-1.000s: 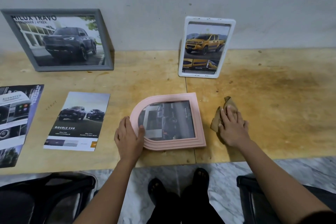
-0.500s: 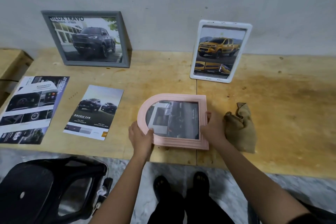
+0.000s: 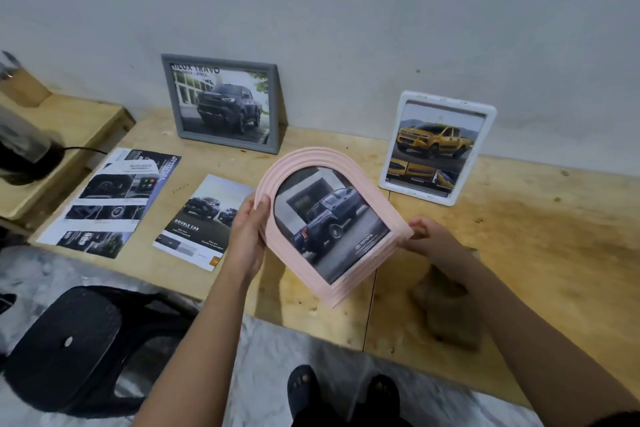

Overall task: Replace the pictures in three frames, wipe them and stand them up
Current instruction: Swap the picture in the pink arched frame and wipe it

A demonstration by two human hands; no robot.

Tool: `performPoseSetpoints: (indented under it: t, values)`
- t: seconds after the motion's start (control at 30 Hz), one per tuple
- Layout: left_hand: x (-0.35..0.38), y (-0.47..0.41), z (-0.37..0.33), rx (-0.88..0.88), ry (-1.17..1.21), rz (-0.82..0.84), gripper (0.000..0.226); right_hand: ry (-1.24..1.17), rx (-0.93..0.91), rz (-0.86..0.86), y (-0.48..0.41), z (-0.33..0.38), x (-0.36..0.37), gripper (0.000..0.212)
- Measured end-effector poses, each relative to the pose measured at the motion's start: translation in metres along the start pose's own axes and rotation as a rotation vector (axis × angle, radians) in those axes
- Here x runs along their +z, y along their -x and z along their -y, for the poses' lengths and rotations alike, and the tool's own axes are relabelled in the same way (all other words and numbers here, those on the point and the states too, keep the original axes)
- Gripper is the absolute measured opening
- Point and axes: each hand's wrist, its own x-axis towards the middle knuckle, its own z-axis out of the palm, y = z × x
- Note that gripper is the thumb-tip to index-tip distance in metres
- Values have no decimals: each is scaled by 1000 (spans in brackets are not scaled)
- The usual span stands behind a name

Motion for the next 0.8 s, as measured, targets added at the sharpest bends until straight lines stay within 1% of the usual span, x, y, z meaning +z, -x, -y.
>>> performPoseSetpoints:
  t: [0.03, 0.07, 0.1, 0.17, 0.23, 0.3, 0.37, 0.43, 0.47, 0.53, 0.6, 0.7, 0.8]
  values:
    - [3, -3, -11, 32, -7, 12, 14, 5, -17, 64, -2, 6, -6, 33]
    - [6, -5, -23, 58, -34, 24, 14, -14, -27, 148, -3, 13, -9, 35]
    - [8, -8, -32, 81, -76, 34, 15, -28, -36, 227, -4, 19, -11, 41]
    - [16, -12, -48, 122, -149, 49, 19, 11, -57, 304, -8, 25, -9, 52]
    - [25, -16, -61, 178, -193, 13, 24, -20, -89, 295, -10, 27, -3, 49]
    - [33, -23, -71, 250, -233, -51, 26, -99, -103, 233, -11, 23, 5, 44]
    - [37, -30, -74, 262, -243, -74, 26, -163, -103, 183, -11, 19, 11, 41]
    - [33, -33, -64, 195, -349, -52, 25, -221, -103, 158, -15, 16, 17, 46]
    - [28, -32, -55, 136, -421, -12, 21, -249, -92, 141, -18, 15, 20, 46]
    - [14, -33, -31, -10, -509, 130, 16, -283, -86, 86, -25, 18, 24, 34]
    - [0, -39, -14, -116, -550, 268, 26, -274, -88, 34, -38, 24, 26, 27]
    - [-12, -66, -12, -203, -518, 372, 39, -240, -94, -7, -62, 31, 30, 29]
    - [-18, -102, -20, -204, -596, 429, 40, -192, -59, -37, -83, 30, 41, 40]
